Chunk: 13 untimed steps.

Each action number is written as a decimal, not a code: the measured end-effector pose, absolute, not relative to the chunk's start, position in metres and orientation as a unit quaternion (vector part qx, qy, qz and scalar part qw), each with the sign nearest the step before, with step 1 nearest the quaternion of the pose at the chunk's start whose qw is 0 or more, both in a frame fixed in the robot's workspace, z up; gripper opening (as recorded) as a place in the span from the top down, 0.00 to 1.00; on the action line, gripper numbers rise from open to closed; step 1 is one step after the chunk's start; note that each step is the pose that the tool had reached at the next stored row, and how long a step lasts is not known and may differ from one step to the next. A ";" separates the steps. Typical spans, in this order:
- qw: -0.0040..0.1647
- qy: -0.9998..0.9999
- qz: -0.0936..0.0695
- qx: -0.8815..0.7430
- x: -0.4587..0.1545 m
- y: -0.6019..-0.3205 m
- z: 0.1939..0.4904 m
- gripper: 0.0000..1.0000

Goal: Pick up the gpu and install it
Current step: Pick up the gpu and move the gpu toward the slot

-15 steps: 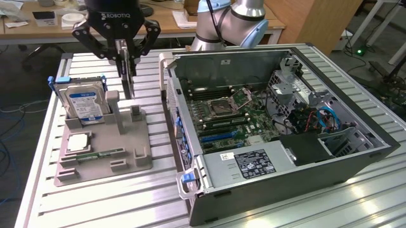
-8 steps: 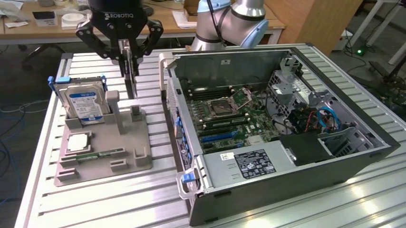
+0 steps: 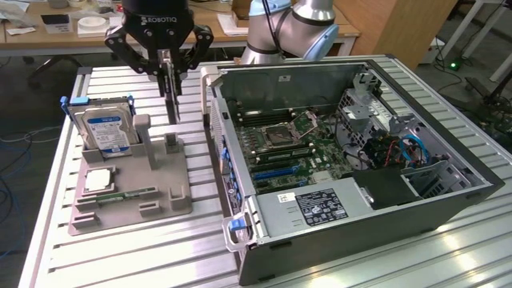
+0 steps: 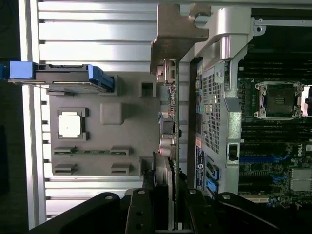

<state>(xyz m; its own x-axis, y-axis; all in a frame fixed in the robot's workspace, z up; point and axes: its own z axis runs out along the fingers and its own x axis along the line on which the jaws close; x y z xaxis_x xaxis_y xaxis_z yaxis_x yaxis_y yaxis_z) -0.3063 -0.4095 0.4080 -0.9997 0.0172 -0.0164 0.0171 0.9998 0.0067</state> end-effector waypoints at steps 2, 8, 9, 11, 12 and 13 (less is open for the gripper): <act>0.008 1.000 0.003 0.009 -0.304 -0.410 0.408 0.72; 0.008 1.000 0.003 0.009 -0.297 -0.410 0.408 0.72; 0.008 1.000 0.003 0.009 -0.296 -0.410 0.408 0.72; 0.008 1.000 0.003 0.009 -0.294 -0.410 0.408 0.72; 0.008 1.000 0.003 0.009 -0.293 -0.410 0.408 0.72; 0.008 1.000 0.003 0.009 -0.292 -0.410 0.408 0.72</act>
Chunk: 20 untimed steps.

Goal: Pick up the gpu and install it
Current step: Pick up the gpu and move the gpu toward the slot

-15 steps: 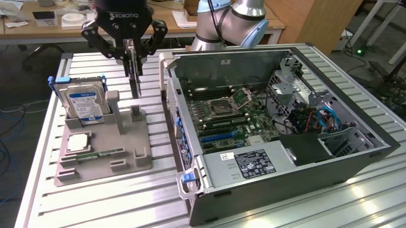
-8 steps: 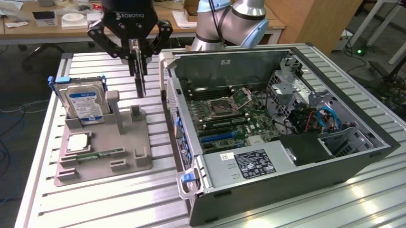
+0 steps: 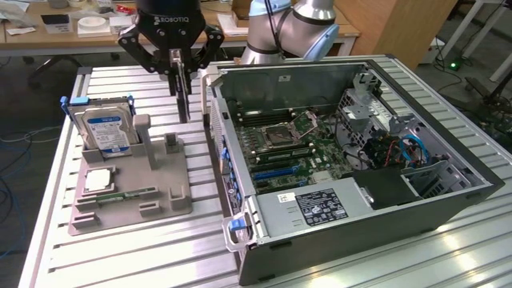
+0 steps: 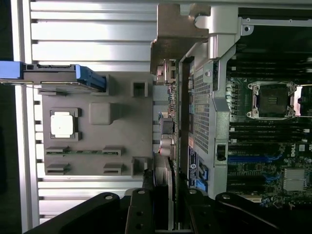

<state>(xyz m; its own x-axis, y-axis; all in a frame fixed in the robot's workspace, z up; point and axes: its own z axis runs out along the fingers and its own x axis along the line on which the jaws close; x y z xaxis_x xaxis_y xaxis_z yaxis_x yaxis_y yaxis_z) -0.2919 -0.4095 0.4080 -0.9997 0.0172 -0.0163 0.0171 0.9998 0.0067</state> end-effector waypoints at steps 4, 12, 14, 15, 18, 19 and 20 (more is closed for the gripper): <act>0.008 1.000 0.003 0.009 -0.287 -0.410 0.408 0.72; 0.008 1.000 0.003 0.009 -0.278 -0.410 0.408 0.72; 0.008 1.000 0.003 0.009 -0.276 -0.410 0.408 0.72; 0.008 1.000 0.003 0.009 -0.275 -0.410 0.408 0.72; 0.008 1.000 0.003 0.009 -0.272 -0.410 0.408 0.72; 0.008 1.000 0.003 0.009 -0.271 -0.410 0.408 0.72; 0.008 1.000 0.003 0.009 -0.269 -0.410 0.408 0.72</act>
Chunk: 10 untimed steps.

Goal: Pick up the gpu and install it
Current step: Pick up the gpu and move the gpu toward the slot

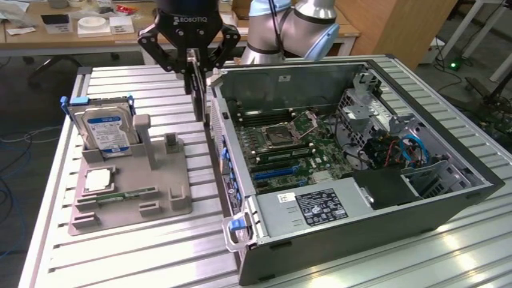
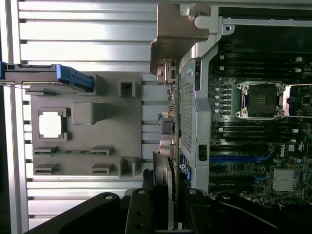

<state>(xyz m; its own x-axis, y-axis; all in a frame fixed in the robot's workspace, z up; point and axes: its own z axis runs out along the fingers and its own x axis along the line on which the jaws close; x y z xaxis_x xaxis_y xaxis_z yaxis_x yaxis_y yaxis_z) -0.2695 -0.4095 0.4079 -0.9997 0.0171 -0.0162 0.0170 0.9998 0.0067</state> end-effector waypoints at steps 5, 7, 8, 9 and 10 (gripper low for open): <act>0.008 1.000 0.003 0.009 -0.264 -0.410 0.408 0.72; 0.008 1.000 0.003 0.009 -0.262 -0.410 0.408 0.72; 0.008 1.000 0.003 0.009 -0.261 -0.410 0.408 0.72; 0.008 1.000 0.003 0.009 -0.260 -0.410 0.408 0.72; 0.008 1.000 0.003 0.009 -0.258 -0.410 0.408 0.72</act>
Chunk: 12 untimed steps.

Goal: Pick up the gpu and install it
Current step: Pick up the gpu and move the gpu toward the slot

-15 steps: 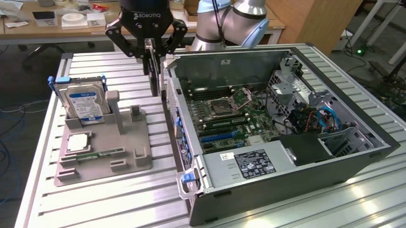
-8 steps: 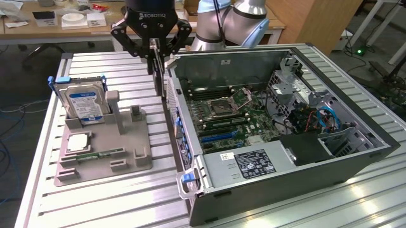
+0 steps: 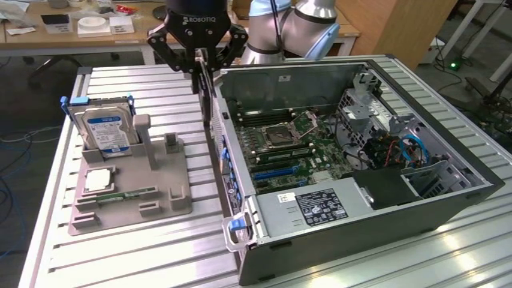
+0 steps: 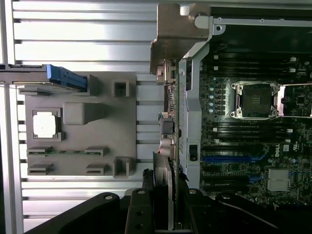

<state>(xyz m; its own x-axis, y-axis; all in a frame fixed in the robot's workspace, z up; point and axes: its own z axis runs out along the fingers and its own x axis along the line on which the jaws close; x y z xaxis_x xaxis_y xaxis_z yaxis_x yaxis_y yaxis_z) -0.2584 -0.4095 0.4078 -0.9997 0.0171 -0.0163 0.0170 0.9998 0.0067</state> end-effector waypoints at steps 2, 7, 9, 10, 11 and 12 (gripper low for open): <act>0.008 1.000 0.003 0.009 -0.256 -0.410 0.408 0.72; 0.008 1.000 0.003 0.009 -0.251 -0.410 0.408 0.72; 0.008 1.000 0.003 0.008 -0.249 -0.410 0.408 0.72; 0.008 1.000 0.003 0.009 -0.248 -0.410 0.408 0.72; 0.008 1.000 0.003 0.009 -0.247 -0.410 0.408 0.72; 0.008 1.000 0.003 0.009 -0.246 -0.410 0.408 0.72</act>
